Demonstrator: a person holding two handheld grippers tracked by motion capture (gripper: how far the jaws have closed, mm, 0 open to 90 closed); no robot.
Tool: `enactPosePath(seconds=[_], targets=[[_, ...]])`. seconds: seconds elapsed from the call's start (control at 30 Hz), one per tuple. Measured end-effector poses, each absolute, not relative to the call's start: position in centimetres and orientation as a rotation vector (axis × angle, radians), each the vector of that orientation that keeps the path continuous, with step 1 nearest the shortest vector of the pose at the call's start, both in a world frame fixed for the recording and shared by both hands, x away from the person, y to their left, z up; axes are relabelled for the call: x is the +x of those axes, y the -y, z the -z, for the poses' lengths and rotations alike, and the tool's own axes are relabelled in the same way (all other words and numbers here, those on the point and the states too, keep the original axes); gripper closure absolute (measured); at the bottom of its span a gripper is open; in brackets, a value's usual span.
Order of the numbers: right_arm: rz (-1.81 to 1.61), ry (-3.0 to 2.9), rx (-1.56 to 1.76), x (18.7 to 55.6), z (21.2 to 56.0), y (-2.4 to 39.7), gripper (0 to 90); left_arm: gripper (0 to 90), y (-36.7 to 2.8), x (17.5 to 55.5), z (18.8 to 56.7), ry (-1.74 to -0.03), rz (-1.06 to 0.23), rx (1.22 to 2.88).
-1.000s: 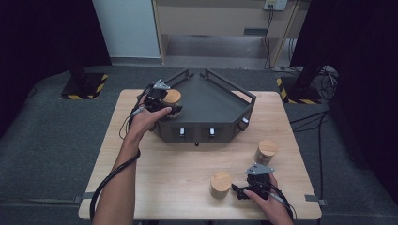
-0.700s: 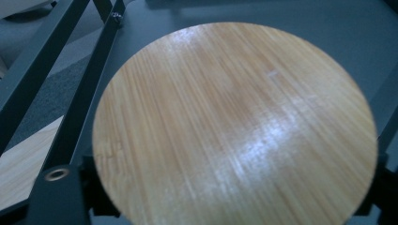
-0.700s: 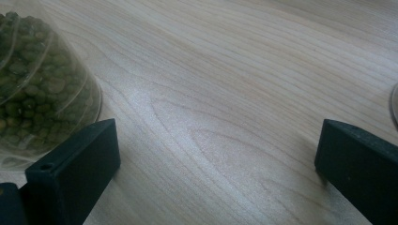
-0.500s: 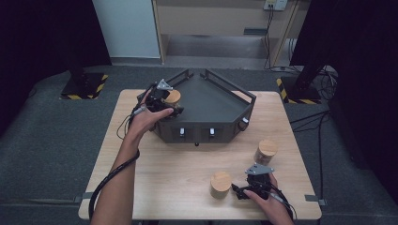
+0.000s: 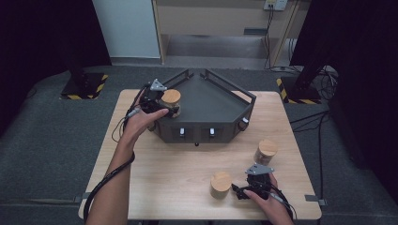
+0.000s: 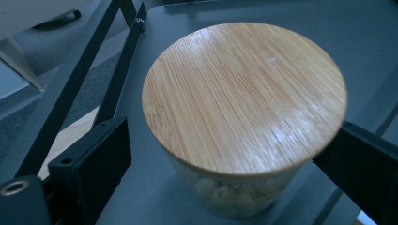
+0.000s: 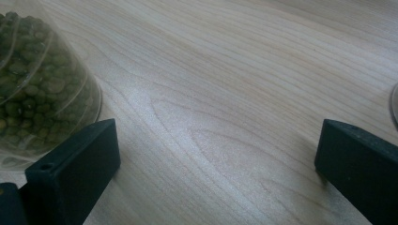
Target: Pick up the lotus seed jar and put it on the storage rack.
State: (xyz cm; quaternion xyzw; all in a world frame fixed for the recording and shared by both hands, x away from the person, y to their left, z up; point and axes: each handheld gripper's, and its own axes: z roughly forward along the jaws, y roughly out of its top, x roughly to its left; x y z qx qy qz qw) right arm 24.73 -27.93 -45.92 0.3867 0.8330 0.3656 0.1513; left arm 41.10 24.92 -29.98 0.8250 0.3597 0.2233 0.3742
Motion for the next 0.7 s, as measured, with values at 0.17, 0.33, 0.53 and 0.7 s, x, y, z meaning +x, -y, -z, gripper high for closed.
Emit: enactPosePath(seconds=[0.17, 0.33, 0.53, 0.7], targets=[[-1.049, -2.392, 1.112, 24.7, 45.9, 27.9, 0.4, 3.7, -25.6, 40.4, 30.0, -0.922, -0.577, 2.089], [-1.049, -2.392, 1.111, 24.7, 45.9, 27.9, 0.4, 3.7, -26.2, 39.7, 30.4, -0.927, -0.586, 2.069], [-1.049, -2.392, 1.112, 24.7, 45.9, 27.9, 0.4, 3.5, -26.4, 39.2, 30.2, -0.920, -0.598, 2.064], [-1.048, -2.393, 1.111, 24.7, 45.9, 27.9, 0.3, 3.2, -26.6, 38.6, 30.1, -0.927, -0.608, 2.060]])
